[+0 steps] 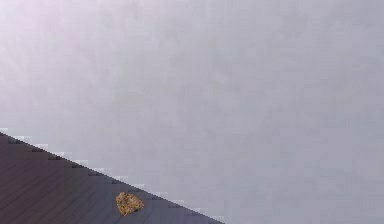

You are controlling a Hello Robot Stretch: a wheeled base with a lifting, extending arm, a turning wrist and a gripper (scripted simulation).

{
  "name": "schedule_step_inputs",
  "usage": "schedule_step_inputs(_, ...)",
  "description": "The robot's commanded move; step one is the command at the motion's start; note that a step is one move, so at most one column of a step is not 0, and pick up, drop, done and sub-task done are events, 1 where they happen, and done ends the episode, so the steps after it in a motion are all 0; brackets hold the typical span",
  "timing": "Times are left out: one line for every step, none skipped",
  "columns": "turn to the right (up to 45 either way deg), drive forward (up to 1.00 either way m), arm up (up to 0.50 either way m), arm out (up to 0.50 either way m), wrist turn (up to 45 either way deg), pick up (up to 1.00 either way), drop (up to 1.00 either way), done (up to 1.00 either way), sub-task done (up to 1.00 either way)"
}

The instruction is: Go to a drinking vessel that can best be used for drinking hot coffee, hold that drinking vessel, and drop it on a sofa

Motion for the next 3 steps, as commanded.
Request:
schedule_step_inputs(0.0, 0.0, 0.38, 0.0, 0.0, 0.0, 0.0, 0.0, 0.0)
schedule_step_inputs(0.0, 0.0, 0.0, 0.5, 0.0, 0.0, 0.0, 0.0, 0.0)
schedule_step_inputs(0.0, 0.0, 0.0, 0.0, 45.0, 0.0, 0.0, 0.0, 0.0)
